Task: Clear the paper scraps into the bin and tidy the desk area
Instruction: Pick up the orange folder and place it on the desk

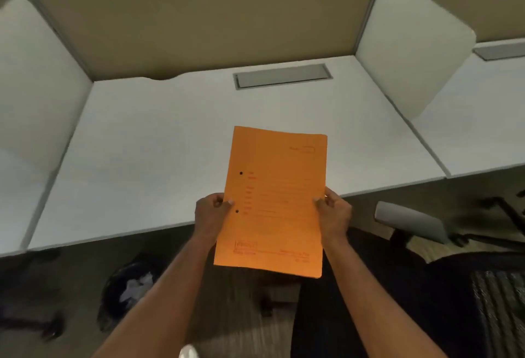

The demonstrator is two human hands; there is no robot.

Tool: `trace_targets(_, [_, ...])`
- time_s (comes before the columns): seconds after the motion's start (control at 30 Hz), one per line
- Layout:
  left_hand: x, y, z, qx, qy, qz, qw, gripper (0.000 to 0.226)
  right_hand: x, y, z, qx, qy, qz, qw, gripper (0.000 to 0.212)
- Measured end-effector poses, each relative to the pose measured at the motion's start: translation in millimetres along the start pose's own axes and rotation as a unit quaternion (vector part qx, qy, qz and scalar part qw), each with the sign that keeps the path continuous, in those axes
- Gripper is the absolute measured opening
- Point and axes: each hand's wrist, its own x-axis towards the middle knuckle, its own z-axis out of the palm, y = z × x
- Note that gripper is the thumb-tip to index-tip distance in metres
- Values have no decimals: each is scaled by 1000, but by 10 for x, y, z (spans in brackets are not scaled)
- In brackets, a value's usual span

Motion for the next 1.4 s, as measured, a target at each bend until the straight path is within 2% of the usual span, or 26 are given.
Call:
trace_targets(0.2, [424,561,-832,-43,70,37,996,12,262,-784,994,-73,-52,-96,991,36])
trace_targets(0.37, [1066,864,-1309,-71,89,62,992,6,614,-1121,1789,-97,-51,-136,985,24])
trace_targets(0.57, [2029,1262,-1712,-67,82,82,991,6,1165,-1499,2666,-119,-38,-143,982,27])
trace_targets(0.77, [2894,1495,-1882,-38,111,77,990,1,1803,-1722,3365,-143,-31,-149,978,32])
trace_targets(1.0, [3907,1369,-1781,-4,138,44,989,15,2714,-1524,3978,-174,-46,-116,977,36])
trace_targets(1.4, [5962,996,-1184,69,165,-30,983,15,4674,-543,4922,-228,-97,-49,967,34])
